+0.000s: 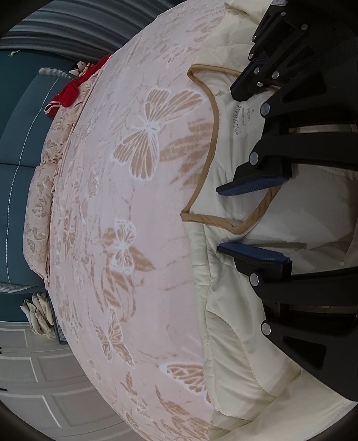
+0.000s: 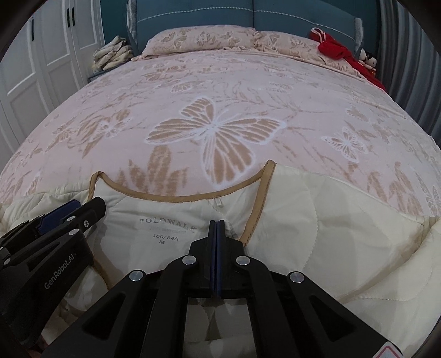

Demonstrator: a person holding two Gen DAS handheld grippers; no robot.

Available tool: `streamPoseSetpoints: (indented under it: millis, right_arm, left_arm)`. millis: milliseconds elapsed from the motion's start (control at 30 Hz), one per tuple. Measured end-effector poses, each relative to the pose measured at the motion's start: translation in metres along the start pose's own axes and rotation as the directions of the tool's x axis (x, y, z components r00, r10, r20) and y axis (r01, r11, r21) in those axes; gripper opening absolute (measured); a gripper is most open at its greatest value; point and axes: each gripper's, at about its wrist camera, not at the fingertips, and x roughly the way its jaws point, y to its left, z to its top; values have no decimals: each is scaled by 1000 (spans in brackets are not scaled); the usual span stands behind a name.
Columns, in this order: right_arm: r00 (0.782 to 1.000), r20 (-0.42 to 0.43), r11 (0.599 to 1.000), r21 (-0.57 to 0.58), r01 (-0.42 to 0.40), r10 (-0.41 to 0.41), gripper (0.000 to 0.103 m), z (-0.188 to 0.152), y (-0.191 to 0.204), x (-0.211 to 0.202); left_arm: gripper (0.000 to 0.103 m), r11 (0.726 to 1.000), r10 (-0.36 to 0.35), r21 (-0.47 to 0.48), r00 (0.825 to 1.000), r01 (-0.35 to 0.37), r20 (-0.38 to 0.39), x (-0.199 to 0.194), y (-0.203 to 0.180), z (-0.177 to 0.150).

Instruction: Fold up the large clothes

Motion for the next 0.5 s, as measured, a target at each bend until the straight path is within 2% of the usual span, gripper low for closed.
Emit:
streamPoseSetpoints:
  millis: [100, 167, 200, 233, 267, 300, 333, 400, 500]
  right_arm:
    - [999, 2, 997, 56, -47, 46, 0, 4, -11, -8]
    - [997, 72, 987, 157, -31, 20, 2, 7, -35, -38]
    - [993, 115, 977, 210, -41, 17, 18, 7, -50, -58]
    - [987, 159, 966, 253, -59, 19, 21, 5, -68, -87]
    - [984, 176, 963, 257, -84, 39, 22, 2, -80, -108]
    - [981, 187, 961, 254, -105, 57, 23, -3, -92, -129]
    - [978, 195, 961, 249, -118, 70, 25, -15, -107, -157]
    - [978, 194, 965, 231, -123, 79, 44, -43, -129, -200]
    - [990, 138, 985, 161, -59, 36, 57, -114, -158, -263]
  left_arm:
    - [35, 1000, -7, -13, 1000, 7, 2, -6, 2, 2]
    - [35, 996, -16, -84, 1000, 17, 5, -27, 18, 5]
    - [40, 993, -5, -117, 1000, 7, 19, -39, 27, 5]
    - [46, 984, 12, -180, 998, -1, 57, -64, 46, 3]
    - [59, 978, 1, -210, 997, 16, 81, -81, 59, 0]
    - [65, 972, -14, -234, 995, 37, 98, -109, 80, -6]
    - [65, 971, -16, -236, 995, 38, 95, -125, 92, -11]
    - [67, 973, -35, -224, 998, 47, 58, -166, 122, -33]
    - [73, 979, -53, -196, 999, 50, -10, -210, 147, -72]
